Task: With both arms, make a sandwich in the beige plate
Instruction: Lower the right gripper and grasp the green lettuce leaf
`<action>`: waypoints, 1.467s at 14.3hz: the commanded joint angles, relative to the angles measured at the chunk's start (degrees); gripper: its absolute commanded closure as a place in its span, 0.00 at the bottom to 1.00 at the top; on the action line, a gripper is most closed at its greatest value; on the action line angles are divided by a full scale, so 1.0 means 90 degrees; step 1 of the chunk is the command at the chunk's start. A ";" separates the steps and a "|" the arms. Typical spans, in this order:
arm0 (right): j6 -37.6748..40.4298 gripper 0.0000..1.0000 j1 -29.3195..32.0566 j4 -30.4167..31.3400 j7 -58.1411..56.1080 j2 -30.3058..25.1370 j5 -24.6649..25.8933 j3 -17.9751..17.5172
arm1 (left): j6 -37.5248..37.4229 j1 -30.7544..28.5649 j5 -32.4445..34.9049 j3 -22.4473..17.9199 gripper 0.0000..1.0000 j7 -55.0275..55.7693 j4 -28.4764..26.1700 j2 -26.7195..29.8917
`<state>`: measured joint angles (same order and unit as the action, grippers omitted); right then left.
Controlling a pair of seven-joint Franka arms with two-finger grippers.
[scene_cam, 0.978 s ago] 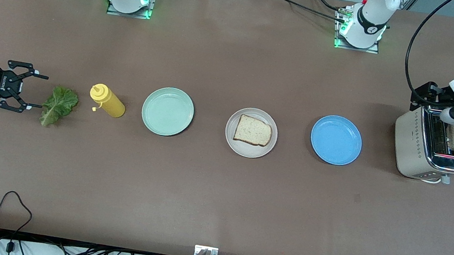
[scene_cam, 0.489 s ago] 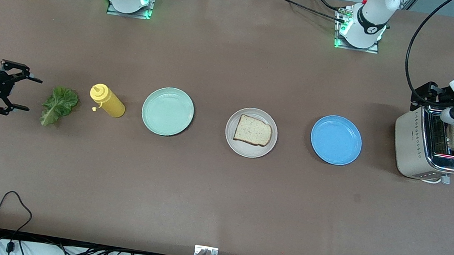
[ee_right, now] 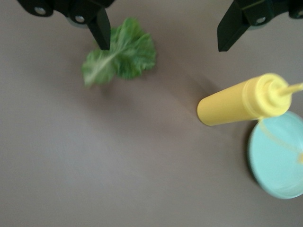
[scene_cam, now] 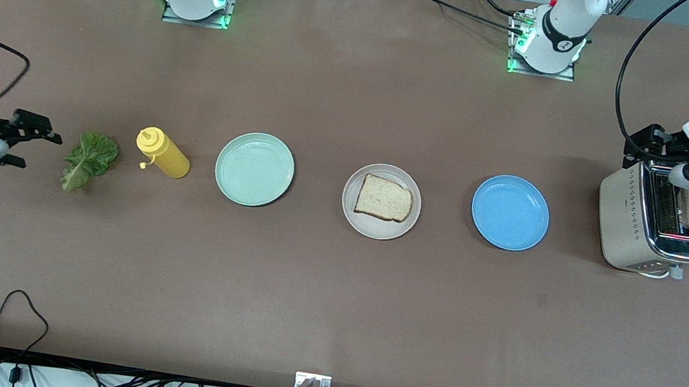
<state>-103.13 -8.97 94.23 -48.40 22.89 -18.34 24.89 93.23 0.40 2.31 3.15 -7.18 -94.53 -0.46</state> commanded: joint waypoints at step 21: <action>-0.2838 0.00 -0.0243 0.1102 0.4099 0.1431 0.0739 0.0213 | -0.0027 -0.0034 0.0006 0.0001 0.00 -0.0032 0.0103 -0.0047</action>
<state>-126.45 -11.33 102.68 -10.14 35.74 -12.44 26.83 93.23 0.36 2.31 3.14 -7.18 -94.53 -0.49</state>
